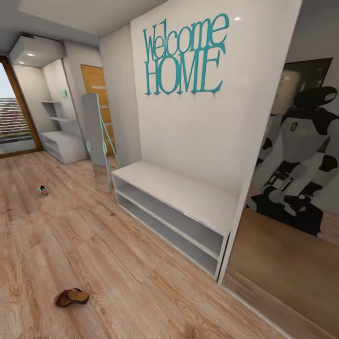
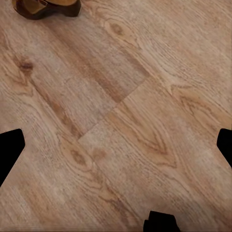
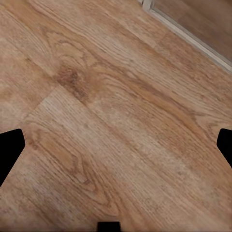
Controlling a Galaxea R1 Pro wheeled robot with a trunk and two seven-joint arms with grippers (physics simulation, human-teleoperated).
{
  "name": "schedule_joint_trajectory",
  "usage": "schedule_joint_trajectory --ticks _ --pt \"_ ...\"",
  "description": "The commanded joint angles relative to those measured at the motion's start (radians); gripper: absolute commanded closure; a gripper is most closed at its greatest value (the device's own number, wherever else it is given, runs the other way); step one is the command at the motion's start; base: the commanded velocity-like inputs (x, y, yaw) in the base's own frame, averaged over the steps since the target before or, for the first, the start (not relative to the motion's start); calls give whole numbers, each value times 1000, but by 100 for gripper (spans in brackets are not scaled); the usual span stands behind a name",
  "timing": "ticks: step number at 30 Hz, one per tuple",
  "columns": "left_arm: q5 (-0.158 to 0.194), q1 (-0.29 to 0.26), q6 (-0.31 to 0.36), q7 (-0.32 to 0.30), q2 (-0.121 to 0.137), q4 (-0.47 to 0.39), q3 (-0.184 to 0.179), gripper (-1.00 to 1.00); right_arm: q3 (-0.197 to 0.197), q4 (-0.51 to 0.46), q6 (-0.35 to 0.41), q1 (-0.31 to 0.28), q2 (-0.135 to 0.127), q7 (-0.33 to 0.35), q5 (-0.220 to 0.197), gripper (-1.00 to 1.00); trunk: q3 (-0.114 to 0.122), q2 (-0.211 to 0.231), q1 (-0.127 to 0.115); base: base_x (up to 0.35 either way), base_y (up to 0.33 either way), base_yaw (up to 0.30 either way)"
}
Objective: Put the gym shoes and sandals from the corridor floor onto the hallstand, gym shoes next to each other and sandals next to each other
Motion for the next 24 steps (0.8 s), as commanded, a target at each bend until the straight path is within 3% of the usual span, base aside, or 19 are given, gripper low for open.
schedule_joint_trajectory --ticks 1,12,24 --pt "1 -1 -5 1 0 1 1 -100 -1 1 -3 0 0 0 1 -100 -2 -1 0 -1 8 188" --pt "1 6 -71 1 0 9 2 -100 -1 2 -4 0 -1 0 2 -100 -15 -1 0 0 1 188" --pt "1 8 -76 1 -1 9 2 -100 -1 1 -4 0 -1 0 2 -100 -30 -1 0 0 0 188"
